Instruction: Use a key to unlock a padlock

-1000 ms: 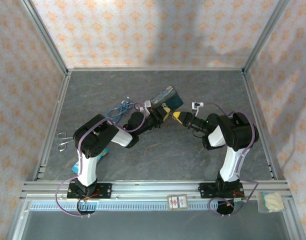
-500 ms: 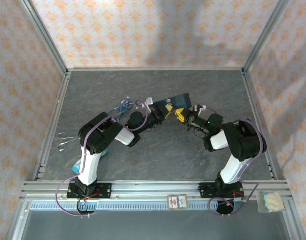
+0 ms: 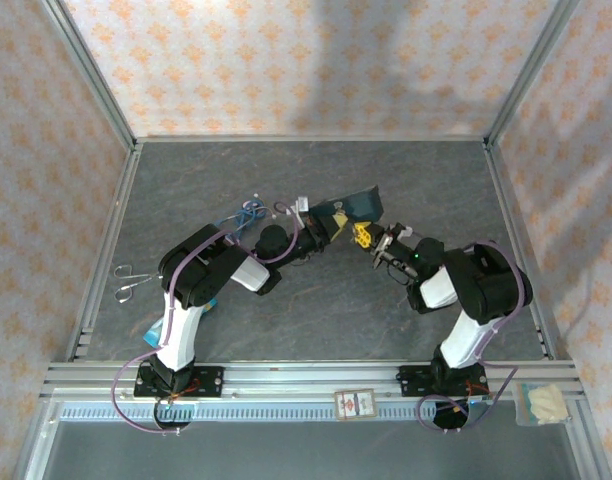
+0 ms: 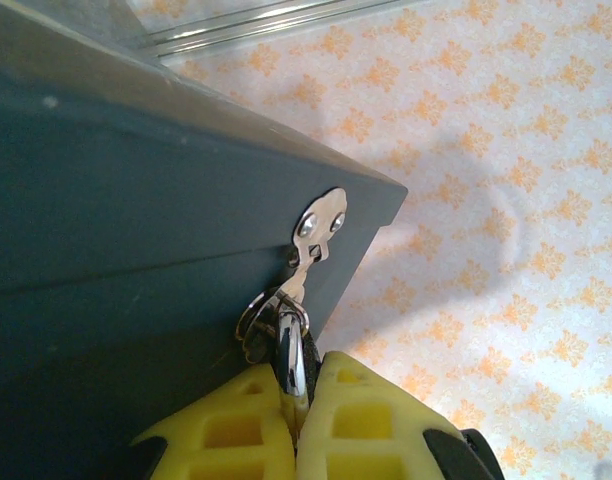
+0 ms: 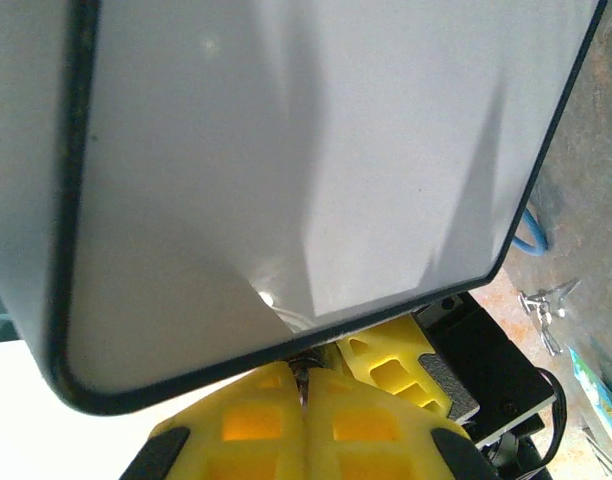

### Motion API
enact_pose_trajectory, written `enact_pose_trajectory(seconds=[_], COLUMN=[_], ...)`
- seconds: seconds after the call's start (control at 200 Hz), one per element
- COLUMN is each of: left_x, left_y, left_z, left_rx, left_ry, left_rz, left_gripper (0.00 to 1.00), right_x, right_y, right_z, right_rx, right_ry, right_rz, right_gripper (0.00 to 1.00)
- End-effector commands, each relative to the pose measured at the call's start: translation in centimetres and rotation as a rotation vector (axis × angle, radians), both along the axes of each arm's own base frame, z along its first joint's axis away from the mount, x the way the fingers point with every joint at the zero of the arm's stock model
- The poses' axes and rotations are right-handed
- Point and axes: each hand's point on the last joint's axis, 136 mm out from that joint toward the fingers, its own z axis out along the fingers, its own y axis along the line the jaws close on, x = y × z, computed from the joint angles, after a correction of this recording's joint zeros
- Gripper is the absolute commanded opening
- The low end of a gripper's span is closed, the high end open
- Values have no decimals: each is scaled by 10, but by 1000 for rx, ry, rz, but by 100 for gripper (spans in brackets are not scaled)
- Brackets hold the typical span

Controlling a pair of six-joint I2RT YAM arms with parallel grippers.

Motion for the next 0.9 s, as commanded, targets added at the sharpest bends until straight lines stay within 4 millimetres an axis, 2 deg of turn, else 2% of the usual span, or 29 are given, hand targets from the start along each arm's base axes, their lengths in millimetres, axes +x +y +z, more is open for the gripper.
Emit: enact_pose_trajectory(seconds=[0.0,0.195,0.27,0.591,0.821,0.896], left_x=[-51,-47,-45,-34,-28,-27], left_y=[-28,-27,-27,-22,-17,-17], left_z=[43,41,41,35,28,24], left_rx=[-68,-67,-68,-47,-47,-39], left_ry=[-205,-207,-211,-176,-136,-126], left_rz=[-184,-161,-152,-100,-64,-61], left_gripper=[0,0,0,0,0,0], right_x=[9,-1,-3,3,-1,-2], right_y=[-2,-4,-3,2,-6,-8], right_z=[-3,-13,-21,-33,-49,-55], right_rx=[20,81,46,-193,-326,-375], right_ry=[5,31,32,-86,-74,-73], right_rz=[-52,-55,-53,-31,-50,-55], right_gripper=[0,0,9,21,42,46])
